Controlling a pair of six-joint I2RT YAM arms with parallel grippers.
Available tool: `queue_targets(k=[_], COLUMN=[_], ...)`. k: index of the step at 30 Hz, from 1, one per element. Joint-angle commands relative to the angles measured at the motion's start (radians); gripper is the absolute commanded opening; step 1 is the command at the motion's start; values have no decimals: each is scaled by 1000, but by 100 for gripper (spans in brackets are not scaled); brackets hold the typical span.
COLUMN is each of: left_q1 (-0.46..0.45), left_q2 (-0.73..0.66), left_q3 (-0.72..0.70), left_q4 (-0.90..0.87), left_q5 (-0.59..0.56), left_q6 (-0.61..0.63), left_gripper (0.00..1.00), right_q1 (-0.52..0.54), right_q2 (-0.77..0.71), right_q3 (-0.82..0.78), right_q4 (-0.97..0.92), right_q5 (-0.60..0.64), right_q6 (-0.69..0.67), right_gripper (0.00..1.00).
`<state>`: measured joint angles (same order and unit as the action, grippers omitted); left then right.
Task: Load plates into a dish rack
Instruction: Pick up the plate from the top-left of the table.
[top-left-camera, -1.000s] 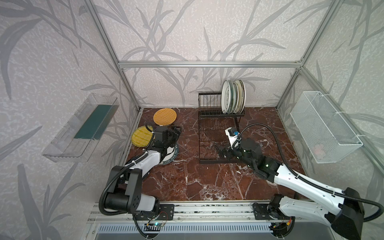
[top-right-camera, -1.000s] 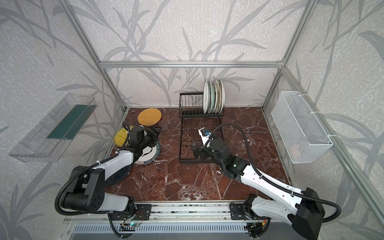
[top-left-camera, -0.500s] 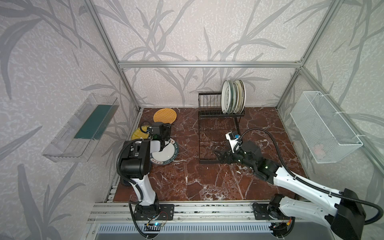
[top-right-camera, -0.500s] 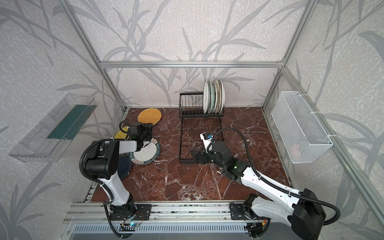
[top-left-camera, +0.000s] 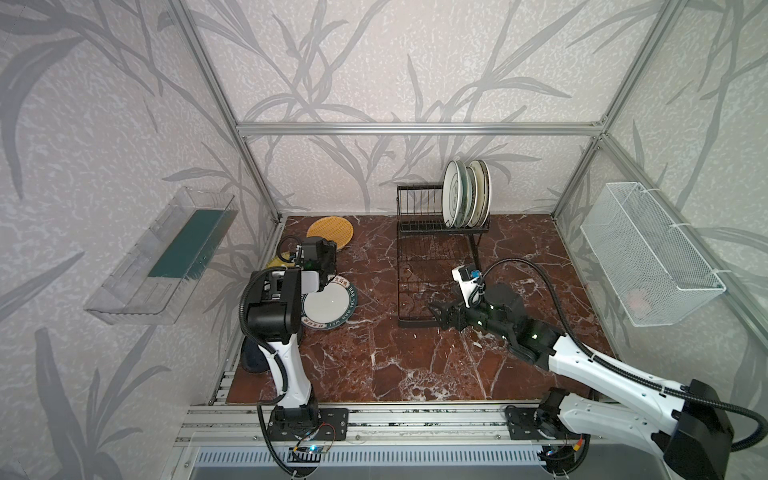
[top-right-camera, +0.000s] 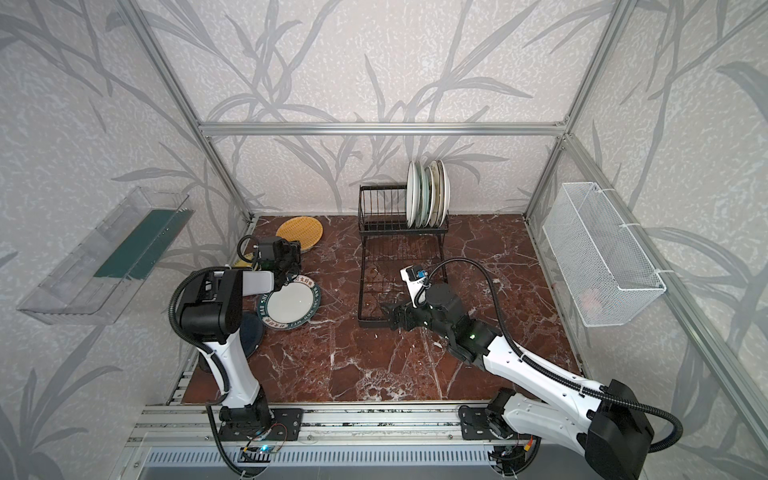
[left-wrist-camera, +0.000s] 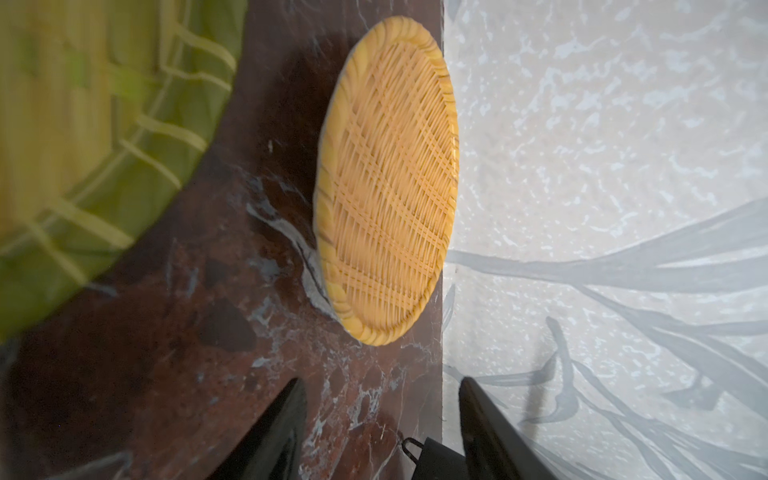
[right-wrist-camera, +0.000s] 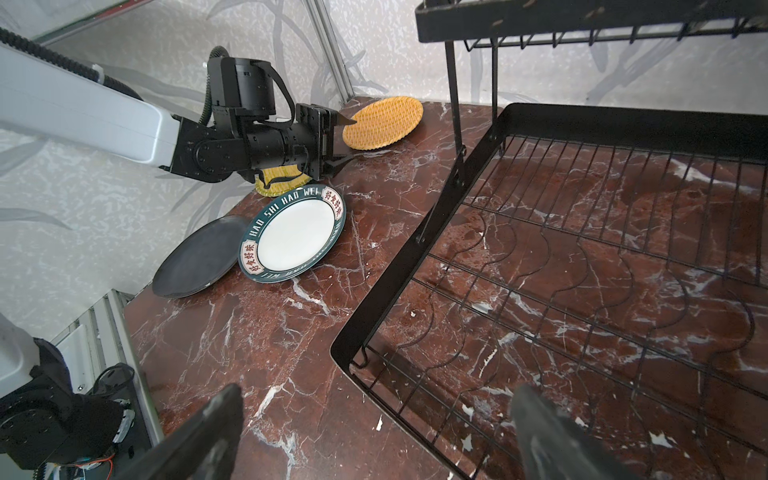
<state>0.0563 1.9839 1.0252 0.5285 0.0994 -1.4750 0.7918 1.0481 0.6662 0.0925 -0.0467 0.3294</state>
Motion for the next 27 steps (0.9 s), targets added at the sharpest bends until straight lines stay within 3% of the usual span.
queue_targets(k=[1,7,27], left_q1=[11,19,33], left_q2=[33,75,184], left_q3=[42,85,189], left_q4=[-20,-46,-67], left_q5=[-20,-22,-29], left_q6=[-24,-31,-60], left_gripper=[61,62,48], right_q1=[-5,-6,-17], right_q2=[-26,-50,-100], right_q3=[-12,-29,-33], right_q4=[3,-8,-72], right_q5=[-5,12,50], right_q6=[16,31,47], right_gripper=[99,99,99])
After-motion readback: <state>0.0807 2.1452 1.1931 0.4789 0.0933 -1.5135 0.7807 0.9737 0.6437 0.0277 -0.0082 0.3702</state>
